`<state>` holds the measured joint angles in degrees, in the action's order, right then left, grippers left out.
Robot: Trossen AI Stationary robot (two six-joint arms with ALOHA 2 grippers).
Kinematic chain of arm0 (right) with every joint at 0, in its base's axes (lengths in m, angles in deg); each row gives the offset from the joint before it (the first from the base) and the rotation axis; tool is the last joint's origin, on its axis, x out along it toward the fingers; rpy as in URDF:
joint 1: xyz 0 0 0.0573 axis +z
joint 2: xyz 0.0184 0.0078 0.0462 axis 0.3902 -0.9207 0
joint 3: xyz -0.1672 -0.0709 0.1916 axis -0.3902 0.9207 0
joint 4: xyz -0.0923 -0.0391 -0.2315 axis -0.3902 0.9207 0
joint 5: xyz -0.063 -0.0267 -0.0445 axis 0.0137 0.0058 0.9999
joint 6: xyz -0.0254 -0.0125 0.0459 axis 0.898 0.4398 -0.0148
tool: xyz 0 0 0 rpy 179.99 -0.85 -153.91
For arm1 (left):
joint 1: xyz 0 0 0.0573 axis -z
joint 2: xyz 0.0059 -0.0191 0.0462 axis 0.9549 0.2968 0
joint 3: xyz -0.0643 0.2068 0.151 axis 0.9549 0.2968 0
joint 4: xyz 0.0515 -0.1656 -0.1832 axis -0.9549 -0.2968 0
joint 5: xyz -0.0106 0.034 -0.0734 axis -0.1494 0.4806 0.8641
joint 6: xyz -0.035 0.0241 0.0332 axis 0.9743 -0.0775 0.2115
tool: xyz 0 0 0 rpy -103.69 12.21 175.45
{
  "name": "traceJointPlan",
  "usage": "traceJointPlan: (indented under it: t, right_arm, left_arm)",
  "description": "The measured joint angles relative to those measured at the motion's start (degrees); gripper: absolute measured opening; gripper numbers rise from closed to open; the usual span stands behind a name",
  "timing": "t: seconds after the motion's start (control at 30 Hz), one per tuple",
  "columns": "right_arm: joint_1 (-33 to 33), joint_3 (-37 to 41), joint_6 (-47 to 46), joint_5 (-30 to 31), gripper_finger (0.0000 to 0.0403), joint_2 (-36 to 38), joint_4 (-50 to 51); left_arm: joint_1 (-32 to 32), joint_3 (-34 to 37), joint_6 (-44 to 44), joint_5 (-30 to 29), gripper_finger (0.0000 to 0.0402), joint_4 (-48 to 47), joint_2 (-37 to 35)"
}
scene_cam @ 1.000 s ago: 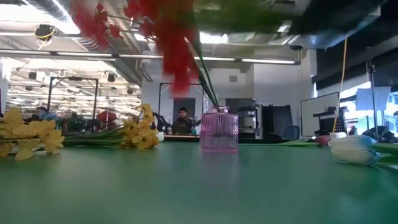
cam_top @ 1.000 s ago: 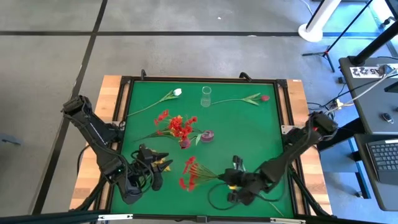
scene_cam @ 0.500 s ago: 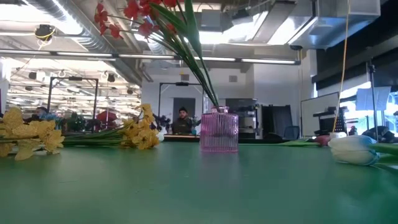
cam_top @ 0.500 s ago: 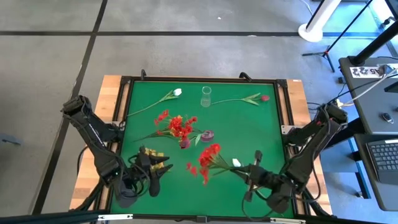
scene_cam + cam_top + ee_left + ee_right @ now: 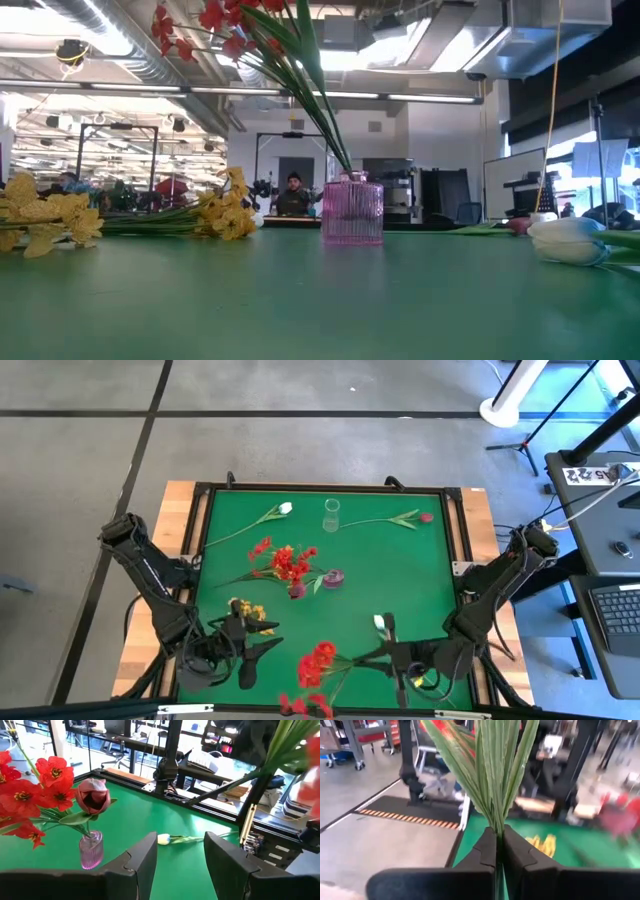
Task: Sort flowers into vase by color
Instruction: Put the red flowers into the pink vase
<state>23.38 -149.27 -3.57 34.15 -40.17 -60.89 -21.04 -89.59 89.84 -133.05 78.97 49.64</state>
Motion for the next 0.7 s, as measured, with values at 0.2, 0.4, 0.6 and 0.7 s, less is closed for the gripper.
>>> traceJointPlan:
  t: [0.2, 0.4, 0.6, 0.7]
  right_arm:
    - [-2.8, 5.9, 10.6, -3.8, 0.0007, 1.1, -17.4]
    - [-11.0, 23.2, 11.4, -14.2, 0.0007, 4.6, -43.1]
    - [-22.0, 38.4, 11.6, -26.2, 0.0007, 4.7, -70.9]
    - [-27.6, 42.1, 9.8, -28.0, 0.0007, 3.6, -76.3]
  left_arm:
    - [0.0, 0.0, -0.5, 0.1, 0.0156, 0.6, 0.0]
    - [0.0, 0.0, -1.9, 0.1, 0.0156, 0.7, 0.0]
    - [-0.4, 0.0, -4.8, -0.3, 0.0156, 0.6, 0.0]
    - [-0.9, 0.0, -6.4, -0.3, 0.0156, 0.4, 0.0]
